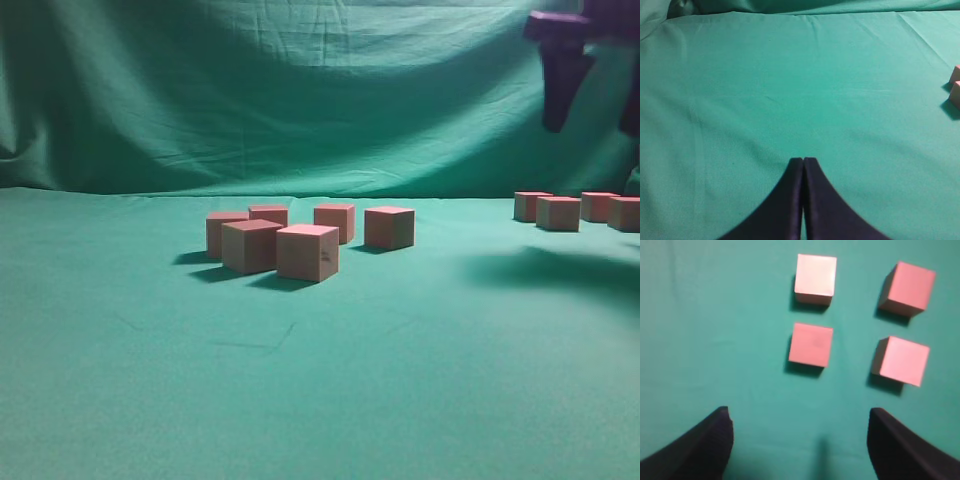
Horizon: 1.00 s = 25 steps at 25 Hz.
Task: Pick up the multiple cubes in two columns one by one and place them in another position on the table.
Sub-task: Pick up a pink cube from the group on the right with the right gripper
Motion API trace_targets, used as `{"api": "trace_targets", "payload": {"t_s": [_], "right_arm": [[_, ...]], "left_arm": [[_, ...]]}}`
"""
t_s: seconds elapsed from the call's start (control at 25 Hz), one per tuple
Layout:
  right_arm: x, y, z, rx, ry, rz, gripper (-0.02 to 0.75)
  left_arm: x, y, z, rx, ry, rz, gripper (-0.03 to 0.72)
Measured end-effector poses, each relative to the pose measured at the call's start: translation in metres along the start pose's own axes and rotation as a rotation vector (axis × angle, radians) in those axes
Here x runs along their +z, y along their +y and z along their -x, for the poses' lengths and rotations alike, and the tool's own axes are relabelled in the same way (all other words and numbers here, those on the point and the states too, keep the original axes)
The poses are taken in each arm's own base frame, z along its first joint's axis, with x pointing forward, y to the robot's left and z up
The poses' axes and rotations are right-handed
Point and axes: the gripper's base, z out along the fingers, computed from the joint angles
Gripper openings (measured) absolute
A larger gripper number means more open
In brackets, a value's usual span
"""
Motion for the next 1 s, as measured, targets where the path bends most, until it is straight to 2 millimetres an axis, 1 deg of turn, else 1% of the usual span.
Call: {"api": "trace_targets", "payload": {"t_s": [0.16, 0.28, 0.44, 0.56, 0.76, 0.8, 0.84, 0.88, 0.92, 1.0], "right_arm": [[0.023, 0.002, 0.018, -0.012, 0.028, 0.006, 0.544], [0.039, -0.002, 0.026, -0.005, 0.055, -0.016, 0.544], [0.06, -0.005, 0.026, -0.005, 0.091, -0.033, 0.544], [0.071, -0.006, 0.024, -0.002, 0.109, -0.033, 0.544], [0.082, -0.006, 0.023, 0.0, 0.102, -0.034, 0.544], [0.084, -0.007, 0.023, 0.0, 0.1, -0.034, 0.501], [0.085, -0.007, 0.024, 0.0, 0.096, -0.035, 0.487], [0.086, -0.007, 0.024, 0.0, 0.094, -0.035, 0.49], [0.086, -0.007, 0.024, 0.0, 0.089, -0.035, 0.417], [0.088, -0.007, 0.024, 0.0, 0.09, -0.035, 0.329]], "left_arm": [[0.0, 0.0, 0.0, 0.0, 0.0, 0.0, 0.0], [0.0, 0.0, 0.0, 0.0, 0.0, 0.0, 0.0], [0.0, 0.0, 0.0, 0.0, 0.0, 0.0, 0.0], [0.0, 0.0, 0.0, 0.0, 0.0, 0.0, 0.0], [0.0, 0.0, 0.0, 0.0, 0.0, 0.0, 0.0], [0.0, 0.0, 0.0, 0.0, 0.0, 0.0, 0.0], [0.0, 0.0, 0.0, 0.0, 0.0, 0.0, 0.0], [0.0, 0.0, 0.0, 0.0, 0.0, 0.0, 0.0], [0.0, 0.0, 0.0, 0.0, 0.0, 0.0, 0.0], [0.0, 0.0, 0.0, 0.0, 0.0, 0.0, 0.0]]}}
